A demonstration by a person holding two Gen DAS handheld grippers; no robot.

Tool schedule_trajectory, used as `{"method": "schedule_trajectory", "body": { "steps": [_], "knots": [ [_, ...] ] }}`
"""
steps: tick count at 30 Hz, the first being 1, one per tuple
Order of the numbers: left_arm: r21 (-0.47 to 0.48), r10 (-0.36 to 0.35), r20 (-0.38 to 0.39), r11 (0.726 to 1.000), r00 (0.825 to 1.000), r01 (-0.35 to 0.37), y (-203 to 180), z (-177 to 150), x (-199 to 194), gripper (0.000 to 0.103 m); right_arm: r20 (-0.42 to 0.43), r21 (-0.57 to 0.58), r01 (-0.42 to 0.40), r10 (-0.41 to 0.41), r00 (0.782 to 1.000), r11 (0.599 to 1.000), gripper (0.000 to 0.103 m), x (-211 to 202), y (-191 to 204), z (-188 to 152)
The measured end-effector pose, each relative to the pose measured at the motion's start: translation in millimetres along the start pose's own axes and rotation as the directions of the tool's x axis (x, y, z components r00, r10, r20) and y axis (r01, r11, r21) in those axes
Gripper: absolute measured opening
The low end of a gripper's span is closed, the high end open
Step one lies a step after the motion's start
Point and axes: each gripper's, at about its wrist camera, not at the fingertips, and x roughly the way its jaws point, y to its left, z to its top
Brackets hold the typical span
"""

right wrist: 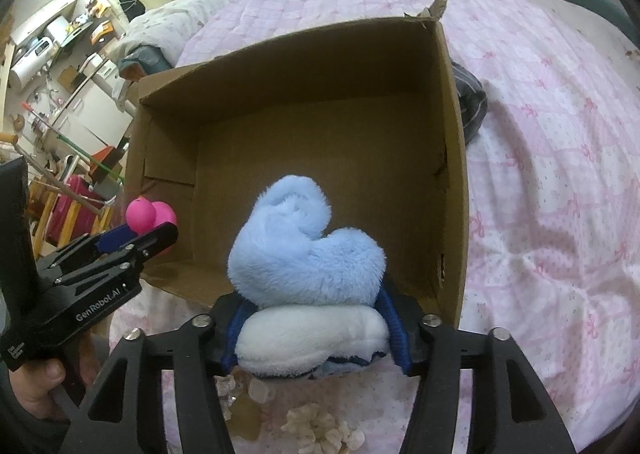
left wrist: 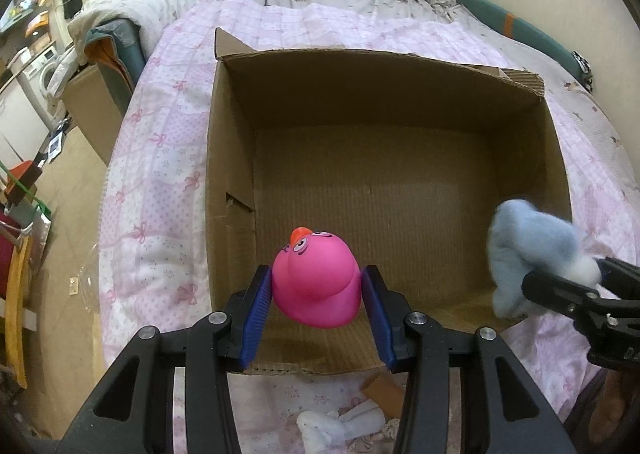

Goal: Organize soft objects
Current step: 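Carry the plush and duck over the cardboard box and open both grippers, then raise both open grippers out of the box toward the remaining items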

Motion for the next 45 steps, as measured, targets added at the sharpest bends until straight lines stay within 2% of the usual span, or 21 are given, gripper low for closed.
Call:
{"method": "schedule_trajectory", "body": {
  "steps": [4,6,7,8,11,22,25,26,28,32,45],
  "knots": [
    [0.019,0.011,-0.004,1.0,1.0,-0.011,-4,0,0,0.042,0.025,-0.005,0.016,-0.015,1.0,1.0,0.076,-2,1,1],
    [0.025,0.012,-0.013,1.0,1.0,-0.012,-5,0,2,0.043,0.028,0.003,0.011,-0.011,1.0,1.0,0.077,-3,-1,3],
    [0.026,0.003,-0.021,1.0,1.0,-0.002,-5,0,3,0.048,0.03,0.008,0.009,-0.01,1.0,1.0,0.078,-3,-1,3],
    [0.026,-0.007,-0.031,1.0,0.999,0.008,-5,1,3,0.06,0.03,0.011,0.01,-0.01,1.0,1.0,0.08,-3,-2,3],
    [0.02,0.018,-0.009,1.0,1.0,-0.018,-3,2,0,0.073,0.03,0.016,0.008,-0.009,1.0,1.0,0.08,-3,-2,3],
    [0.008,0.018,0.003,1.0,1.0,-0.018,3,3,-3,0.073,0.031,0.02,-0.01,0.009,0.999,1.0,0.082,-4,-3,3],
    [0.01,0.021,0.024,1.0,0.999,-0.022,4,4,-9,0.073,0.049,0.009,-0.002,0.002,0.999,1.0,0.088,-8,-1,2],
    [0.007,0.021,0.029,1.0,0.999,-0.021,4,4,-11,0.073,0.058,0.007,0.0,0.0,0.998,1.0,0.095,-9,0,3],
    [-0.005,0.022,0.04,1.0,0.999,-0.021,7,4,-15,0.073,0.083,0.011,-0.009,0.008,0.996,1.0,0.103,-14,1,3],
    [-0.025,0.024,0.053,0.999,0.998,-0.023,12,4,-24,0.073,0.126,0.023,-0.023,0.02,0.992,0.999,0.103,-22,-2,4],
    [-0.052,0.024,0.108,0.998,0.994,-0.019,19,-13,-67,0.073,0.147,-0.01,-0.066,0.067,0.987,0.998,0.103,-47,9,-8]
  ]
}}
